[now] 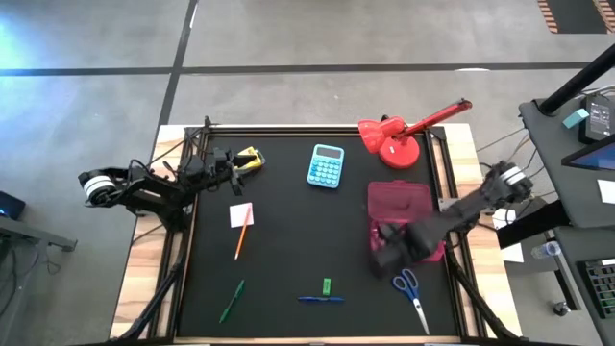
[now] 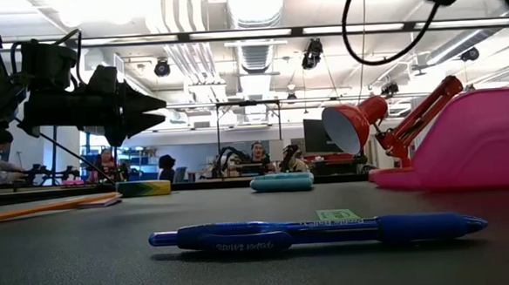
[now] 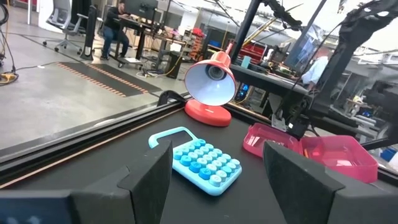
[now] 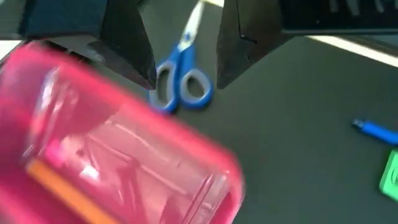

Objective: Pack school essentials
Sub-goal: Put the blue scissors into the pink supply box

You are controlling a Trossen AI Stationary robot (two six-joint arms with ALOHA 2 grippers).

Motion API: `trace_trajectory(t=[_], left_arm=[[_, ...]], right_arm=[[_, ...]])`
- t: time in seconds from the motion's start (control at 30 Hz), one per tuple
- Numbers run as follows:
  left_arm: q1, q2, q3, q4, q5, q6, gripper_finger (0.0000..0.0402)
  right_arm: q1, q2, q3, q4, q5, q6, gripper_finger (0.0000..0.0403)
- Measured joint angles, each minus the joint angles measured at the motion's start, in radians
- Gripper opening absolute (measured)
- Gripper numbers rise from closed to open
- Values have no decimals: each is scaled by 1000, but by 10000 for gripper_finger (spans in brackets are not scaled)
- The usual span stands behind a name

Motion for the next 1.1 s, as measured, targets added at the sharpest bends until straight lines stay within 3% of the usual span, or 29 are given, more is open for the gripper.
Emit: trace_trajectory(t=[0.17,0.3,0.57,0.83,1.1], left_arm=[[0,0,0,0,0,0,235],[0,0,0,0,0,0,235],[0,0,0,0,0,0,235],[0,0,0,0,0,0,235],[0,0,0,0,0,0,235]], right_arm=[[108,136,117,1,-26,218,181],[176,221,185,8,-49,283,203],[302,238,198,48,-32,356,244],[440,281,195,59,-19,513,243],[462,357,195,78,-25,600,242]])
